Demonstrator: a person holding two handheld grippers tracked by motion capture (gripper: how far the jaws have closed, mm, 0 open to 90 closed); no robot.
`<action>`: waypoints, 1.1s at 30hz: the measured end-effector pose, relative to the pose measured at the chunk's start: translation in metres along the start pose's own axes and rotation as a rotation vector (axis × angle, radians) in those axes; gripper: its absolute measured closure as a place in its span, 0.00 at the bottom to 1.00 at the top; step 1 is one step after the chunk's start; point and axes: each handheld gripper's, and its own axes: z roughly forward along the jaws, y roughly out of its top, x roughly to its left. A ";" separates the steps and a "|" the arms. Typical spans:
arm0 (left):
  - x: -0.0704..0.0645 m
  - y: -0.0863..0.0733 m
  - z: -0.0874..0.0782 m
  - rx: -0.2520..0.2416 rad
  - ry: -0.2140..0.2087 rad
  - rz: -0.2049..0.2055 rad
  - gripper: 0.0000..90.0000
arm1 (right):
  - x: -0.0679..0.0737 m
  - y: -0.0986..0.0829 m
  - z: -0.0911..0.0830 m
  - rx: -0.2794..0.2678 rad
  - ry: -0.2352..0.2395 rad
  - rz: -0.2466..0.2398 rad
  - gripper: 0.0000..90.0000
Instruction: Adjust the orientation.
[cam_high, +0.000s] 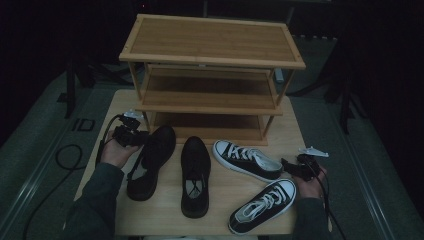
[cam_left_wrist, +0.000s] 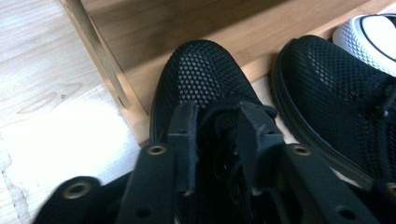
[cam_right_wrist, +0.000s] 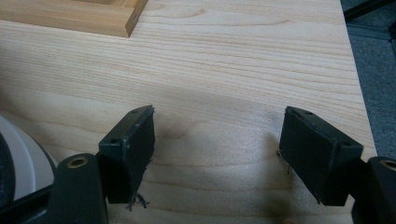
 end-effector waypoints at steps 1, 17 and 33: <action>0.000 -0.001 -0.002 0.003 0.001 -0.001 0.70 | 0.000 0.000 0.000 0.000 0.000 0.000 0.29; -0.017 -0.026 -0.051 -0.012 0.021 0.005 0.62 | 0.001 -0.001 -0.001 -0.001 -0.001 0.002 0.29; -0.038 -0.052 -0.058 0.042 0.097 0.008 0.62 | 0.001 -0.001 -0.001 0.000 -0.001 0.004 0.29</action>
